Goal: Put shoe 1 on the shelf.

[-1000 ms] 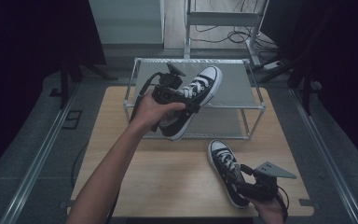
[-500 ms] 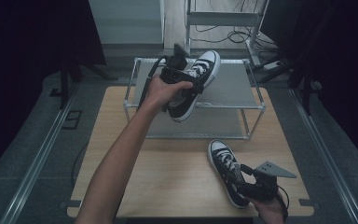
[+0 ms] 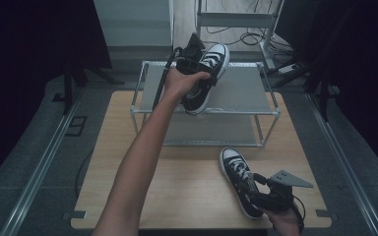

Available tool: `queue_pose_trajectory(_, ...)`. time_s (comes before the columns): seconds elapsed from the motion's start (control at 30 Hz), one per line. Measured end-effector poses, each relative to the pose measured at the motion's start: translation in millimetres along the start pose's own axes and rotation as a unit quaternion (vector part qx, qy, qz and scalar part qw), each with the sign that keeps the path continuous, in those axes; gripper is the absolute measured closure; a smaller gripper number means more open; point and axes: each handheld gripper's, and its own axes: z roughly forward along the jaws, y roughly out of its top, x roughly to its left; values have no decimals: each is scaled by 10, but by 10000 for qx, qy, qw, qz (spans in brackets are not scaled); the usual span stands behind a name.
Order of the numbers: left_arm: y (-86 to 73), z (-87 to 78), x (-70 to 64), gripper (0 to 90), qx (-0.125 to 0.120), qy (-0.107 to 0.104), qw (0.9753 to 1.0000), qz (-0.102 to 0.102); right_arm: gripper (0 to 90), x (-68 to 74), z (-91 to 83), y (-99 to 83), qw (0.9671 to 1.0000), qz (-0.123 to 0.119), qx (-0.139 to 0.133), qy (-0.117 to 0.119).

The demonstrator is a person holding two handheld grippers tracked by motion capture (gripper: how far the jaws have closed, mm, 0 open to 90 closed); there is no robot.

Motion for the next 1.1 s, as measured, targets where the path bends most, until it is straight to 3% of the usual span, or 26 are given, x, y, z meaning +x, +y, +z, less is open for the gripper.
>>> queue_pose_trajectory(0.37, 124, 87, 8, 177, 48, 313, 9991, -292, 311, -11, -15, 3, 10000, 34, -27, 5)
queue_pose_trajectory(0.47, 159, 113, 14, 177, 75, 451, 9983, -375, 311, -12, -29, 8, 10000, 47, -57, 10)
queue_pose_trajectory(0.73, 236, 171, 57, 176, 69, 587, 9963, -619, 311, -34, -38, 12, 9999, 71, -76, 4)
queue_pose_trajectory(0.87, 261, 224, 75, 176, 54, 745, 9939, -805, 310, -37, -36, 11, 9999, 71, -70, 13)
queue_pose_trajectory(1.1, 263, 270, 106, 176, 98, 821, 9925, -898, 310, -50, -42, 12, 9999, 92, -87, 16)
